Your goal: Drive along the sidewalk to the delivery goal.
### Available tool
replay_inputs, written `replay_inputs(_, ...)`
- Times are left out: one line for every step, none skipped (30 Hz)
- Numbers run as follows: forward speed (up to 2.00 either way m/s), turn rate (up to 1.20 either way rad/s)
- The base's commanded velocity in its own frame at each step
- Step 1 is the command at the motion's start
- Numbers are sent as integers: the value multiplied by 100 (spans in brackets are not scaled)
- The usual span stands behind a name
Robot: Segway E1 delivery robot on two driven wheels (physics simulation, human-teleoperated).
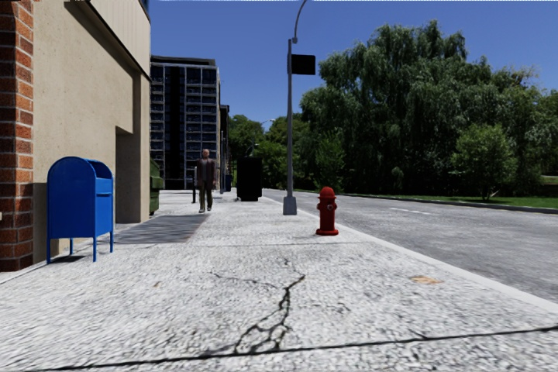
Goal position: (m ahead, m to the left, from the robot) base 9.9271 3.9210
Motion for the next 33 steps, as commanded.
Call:
replay_inputs(200, 30)
replay_inputs(200, 31)
replay_inputs(200, 31)
replay_inputs(200, 31)
replay_inputs(200, 31)
replay_inputs(200, 31)
replay_inputs(200, 31)
replay_inputs(200, 31)
replay_inputs(200, 31)
replay_inputs(200, 31)
replay_inputs(200, 31)
replay_inputs(200, 31)
replay_inputs(200, 31)
replay_inputs(200, 31)
replay_inputs(200, 31)
replay_inputs(200, 15)
replay_inputs(200, 0)
replay_inputs(200, 0)
replay_inputs(200, 0)
replay_inputs(200, 0)
replay_inputs(200, 0)
replay_inputs(200, 0)
replay_inputs(200, 0)
replay_inputs(200, 0)
replay_inputs(200, 0)
replay_inputs(200, 0)
replay_inputs(200, 0)
replay_inputs(200, 0)
replay_inputs(200, 0)
replay_inputs(200, 0)
replay_inputs(200, 0)
replay_inputs(200, 0)
replay_inputs(200, 0)
